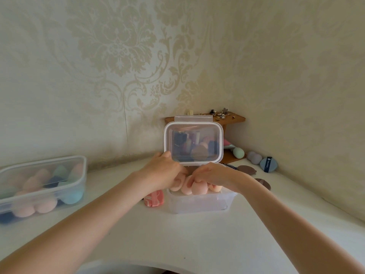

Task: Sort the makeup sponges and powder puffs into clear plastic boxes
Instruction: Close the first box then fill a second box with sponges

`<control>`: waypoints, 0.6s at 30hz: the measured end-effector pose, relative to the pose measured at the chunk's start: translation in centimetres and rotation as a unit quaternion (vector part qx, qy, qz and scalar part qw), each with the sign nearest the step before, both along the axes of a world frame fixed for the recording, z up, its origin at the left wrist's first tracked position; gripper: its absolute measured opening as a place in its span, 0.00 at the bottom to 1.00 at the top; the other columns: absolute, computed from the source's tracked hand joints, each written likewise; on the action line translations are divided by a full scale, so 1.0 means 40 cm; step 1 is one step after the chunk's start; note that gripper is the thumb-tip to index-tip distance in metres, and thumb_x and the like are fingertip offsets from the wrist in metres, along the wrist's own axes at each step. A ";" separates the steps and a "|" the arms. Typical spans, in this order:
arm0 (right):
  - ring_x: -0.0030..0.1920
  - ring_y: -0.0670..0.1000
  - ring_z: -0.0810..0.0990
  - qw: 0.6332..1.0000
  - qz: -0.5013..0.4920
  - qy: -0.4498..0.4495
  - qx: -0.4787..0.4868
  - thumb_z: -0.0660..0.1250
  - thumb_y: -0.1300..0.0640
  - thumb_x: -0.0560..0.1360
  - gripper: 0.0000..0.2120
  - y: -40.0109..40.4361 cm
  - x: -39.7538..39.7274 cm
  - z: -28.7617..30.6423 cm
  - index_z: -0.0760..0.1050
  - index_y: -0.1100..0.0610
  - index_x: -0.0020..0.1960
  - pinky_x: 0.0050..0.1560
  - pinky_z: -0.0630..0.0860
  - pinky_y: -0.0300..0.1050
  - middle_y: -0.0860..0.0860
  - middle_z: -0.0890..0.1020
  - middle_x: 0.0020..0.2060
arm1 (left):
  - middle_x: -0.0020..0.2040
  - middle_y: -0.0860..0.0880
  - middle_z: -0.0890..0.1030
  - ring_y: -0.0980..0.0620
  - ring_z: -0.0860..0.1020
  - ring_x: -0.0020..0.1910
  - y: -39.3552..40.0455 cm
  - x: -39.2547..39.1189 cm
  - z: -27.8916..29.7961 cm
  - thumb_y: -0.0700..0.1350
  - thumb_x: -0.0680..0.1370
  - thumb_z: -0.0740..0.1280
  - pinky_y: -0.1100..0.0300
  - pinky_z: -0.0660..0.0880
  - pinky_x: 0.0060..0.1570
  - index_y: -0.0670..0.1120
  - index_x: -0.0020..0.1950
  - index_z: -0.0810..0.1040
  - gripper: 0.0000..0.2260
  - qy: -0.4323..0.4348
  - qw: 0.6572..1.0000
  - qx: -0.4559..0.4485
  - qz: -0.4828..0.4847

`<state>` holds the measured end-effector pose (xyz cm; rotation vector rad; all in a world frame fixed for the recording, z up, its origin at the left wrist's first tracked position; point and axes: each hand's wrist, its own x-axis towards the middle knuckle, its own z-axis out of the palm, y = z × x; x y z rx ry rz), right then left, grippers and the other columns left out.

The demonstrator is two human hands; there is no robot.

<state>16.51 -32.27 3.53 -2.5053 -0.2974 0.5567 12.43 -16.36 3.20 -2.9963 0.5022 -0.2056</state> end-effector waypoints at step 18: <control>0.68 0.52 0.68 0.983 0.164 -0.073 0.024 0.58 0.63 0.79 0.16 -0.011 -0.013 -0.014 0.74 0.59 0.65 0.51 0.65 0.25 0.54 0.70 0.68 | 0.53 0.47 0.76 0.47 0.70 0.54 -0.002 0.011 -0.003 0.40 0.73 0.68 0.59 0.67 0.40 0.43 0.54 0.77 0.10 -0.042 0.997 -0.038 0.047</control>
